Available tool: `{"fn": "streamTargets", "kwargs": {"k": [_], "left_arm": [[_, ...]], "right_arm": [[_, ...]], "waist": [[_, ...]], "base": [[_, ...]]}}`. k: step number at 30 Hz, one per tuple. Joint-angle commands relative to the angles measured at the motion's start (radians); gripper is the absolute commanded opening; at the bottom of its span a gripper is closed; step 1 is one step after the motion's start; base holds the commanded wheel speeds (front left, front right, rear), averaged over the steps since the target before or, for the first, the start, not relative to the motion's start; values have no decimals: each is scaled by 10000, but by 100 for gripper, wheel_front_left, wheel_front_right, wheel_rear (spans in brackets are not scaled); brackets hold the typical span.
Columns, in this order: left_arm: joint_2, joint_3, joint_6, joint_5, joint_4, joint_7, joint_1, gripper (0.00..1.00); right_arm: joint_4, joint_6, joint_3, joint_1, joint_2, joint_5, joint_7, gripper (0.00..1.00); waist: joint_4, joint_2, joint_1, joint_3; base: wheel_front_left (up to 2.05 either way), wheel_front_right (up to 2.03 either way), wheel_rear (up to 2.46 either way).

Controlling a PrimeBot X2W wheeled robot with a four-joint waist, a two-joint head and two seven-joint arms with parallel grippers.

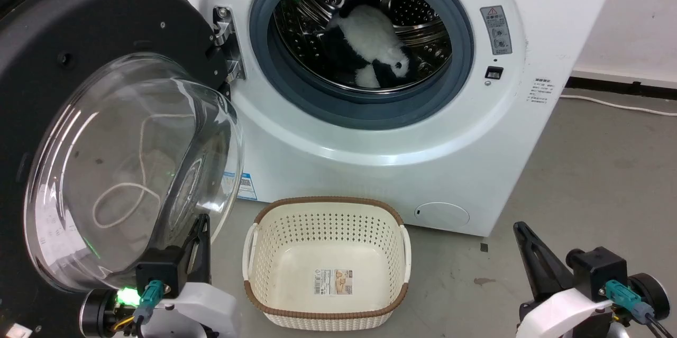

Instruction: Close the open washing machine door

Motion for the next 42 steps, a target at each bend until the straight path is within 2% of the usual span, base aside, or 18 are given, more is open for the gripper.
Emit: {"fn": "streamTargets", "kwargs": {"k": [1,11,12,36,37,38,42], "left_arm": [[1,11,-43,28,-39,3,141,0],[1,11,-43,28,-39,3,141,0],[1,11,-43,28,-39,3,141,100],[2,-363,66,-458,284,-436,36,100],[2,-380,67,-479,300,-456,38,73],[3,-399,66,-504,317,-477,40,0],[4,-473,50,-625,373,-560,46,0]], "right_arm": [[-41,8,-1,-119,9,-76,14,0],[-41,8,-1,-119,9,-76,14,0],[-41,8,-1,-119,9,-76,14,100],[253,1,68,149,2,648,-437,100],[265,1,69,156,2,680,-457,100],[277,1,71,164,2,712,-478,100],[323,2,87,195,2,834,-561,100]], "waist": [[0,0,0,0],[0,0,0,0],[0,0,0,0],[-15,0,0,-19],[-15,0,0,-22],[-15,0,0,-25],[-8,0,0,-35]], "base": [[0,0,0],[0,0,0],[0,0,0],[0,0,0],[0,0,0],[0,0,0],[0,0,0]]}}
